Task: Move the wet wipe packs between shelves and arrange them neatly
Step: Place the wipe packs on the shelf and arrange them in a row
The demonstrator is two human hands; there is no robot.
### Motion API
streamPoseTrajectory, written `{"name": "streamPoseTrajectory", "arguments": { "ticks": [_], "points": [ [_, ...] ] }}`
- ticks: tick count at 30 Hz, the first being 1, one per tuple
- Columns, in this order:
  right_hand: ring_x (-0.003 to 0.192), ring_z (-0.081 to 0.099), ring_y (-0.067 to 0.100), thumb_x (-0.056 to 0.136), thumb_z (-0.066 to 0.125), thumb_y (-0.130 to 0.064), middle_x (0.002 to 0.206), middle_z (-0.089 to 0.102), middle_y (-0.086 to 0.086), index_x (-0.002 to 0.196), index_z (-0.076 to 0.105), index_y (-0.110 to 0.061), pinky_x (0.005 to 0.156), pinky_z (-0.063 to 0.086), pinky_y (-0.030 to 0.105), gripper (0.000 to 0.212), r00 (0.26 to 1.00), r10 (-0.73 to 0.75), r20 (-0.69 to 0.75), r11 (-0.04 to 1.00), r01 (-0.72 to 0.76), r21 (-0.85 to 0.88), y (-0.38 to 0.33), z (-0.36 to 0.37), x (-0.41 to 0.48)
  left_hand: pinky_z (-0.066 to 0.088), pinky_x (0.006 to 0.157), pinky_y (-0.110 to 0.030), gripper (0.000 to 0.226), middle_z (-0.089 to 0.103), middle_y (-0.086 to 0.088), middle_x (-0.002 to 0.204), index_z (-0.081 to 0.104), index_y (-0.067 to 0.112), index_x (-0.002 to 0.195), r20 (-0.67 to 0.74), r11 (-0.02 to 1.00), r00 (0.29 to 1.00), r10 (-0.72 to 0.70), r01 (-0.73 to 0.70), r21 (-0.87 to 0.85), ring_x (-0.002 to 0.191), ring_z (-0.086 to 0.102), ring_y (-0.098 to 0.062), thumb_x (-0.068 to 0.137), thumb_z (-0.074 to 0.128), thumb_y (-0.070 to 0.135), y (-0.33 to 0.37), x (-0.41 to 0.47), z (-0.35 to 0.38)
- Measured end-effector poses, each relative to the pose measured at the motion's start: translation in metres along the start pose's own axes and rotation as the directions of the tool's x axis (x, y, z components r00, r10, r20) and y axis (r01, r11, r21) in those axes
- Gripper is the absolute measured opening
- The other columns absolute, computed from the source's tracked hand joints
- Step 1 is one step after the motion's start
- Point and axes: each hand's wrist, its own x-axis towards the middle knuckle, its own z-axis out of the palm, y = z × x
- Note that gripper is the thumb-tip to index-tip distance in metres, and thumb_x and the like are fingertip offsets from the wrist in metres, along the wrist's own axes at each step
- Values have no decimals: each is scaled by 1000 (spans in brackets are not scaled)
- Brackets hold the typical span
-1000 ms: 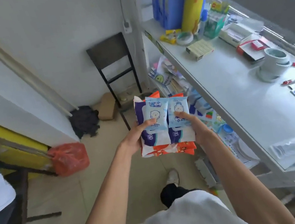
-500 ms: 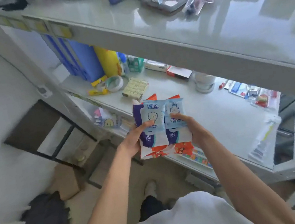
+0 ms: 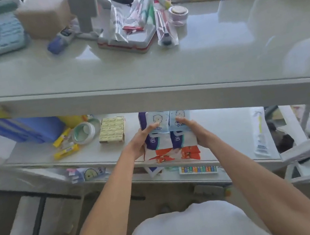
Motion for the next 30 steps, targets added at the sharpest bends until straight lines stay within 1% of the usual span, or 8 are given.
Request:
{"name": "streamPoseTrajectory", "arguments": {
  "ticks": [3,7,11,13,16,19,24,30],
  "points": [
    [109,73,32,67,64,-90,124,74,9,128,64,-29,101,56,55,86,993,-34,-113,984,13,-175,19,-19,28,56,71,-22,50,73,0,121,57,25,135,-71,990,996,45,-36,135,107,73,-18,93,71,47,4,4,-11],
    [112,66,32,44,52,-106,124,60,12,129,54,-21,93,60,53,121,931,-176,-320,932,53,-358,28,-29,38,65,87,-44,90,64,-4,129,59,29,131,-367,930,900,233,-97,353,113,69,-24,57,84,73,-3,14,-18],
    [114,56,30,63,56,-94,114,50,9,129,56,-18,95,57,50,101,877,-335,-346,868,144,-475,16,-5,10,61,83,-36,88,63,-3,120,56,25,130,-437,832,811,388,-104,546,110,63,-21,62,83,72,0,1,9],
    [111,59,29,71,66,-83,113,53,9,127,55,-16,87,61,44,88,858,-370,-357,865,178,-469,12,3,1,51,70,-23,77,61,-2,119,48,18,137,-438,838,830,344,-62,542,108,61,-20,78,85,51,2,-1,18],
    [98,69,22,84,78,-54,113,64,5,124,48,-15,68,62,27,63,864,-386,-322,891,261,-371,11,5,-5,58,68,-26,69,72,-3,116,60,11,129,-405,914,886,225,-48,403,101,71,-19,74,90,40,10,-3,23],
    [95,76,24,83,82,-50,114,72,6,123,48,-17,78,66,43,62,904,-304,-300,947,251,-203,8,-4,-9,63,81,-35,46,78,-9,108,74,11,114,-344,946,925,159,-44,320,99,75,-25,76,91,30,12,-5,31],
    [96,77,31,88,80,-31,116,75,12,127,57,-12,80,65,51,49,940,-261,-220,960,277,42,5,-32,-22,61,96,-48,47,81,-5,110,76,14,116,-224,969,957,183,-137,206,106,76,-28,73,89,29,15,-11,50],
    [101,76,39,96,68,-22,116,76,16,125,65,-9,85,63,55,32,925,-290,-244,929,334,161,14,-99,-42,64,80,-37,40,78,-9,112,70,11,122,-89,975,979,184,-170,141,102,78,-29,86,81,21,28,4,110]
  ]
}}
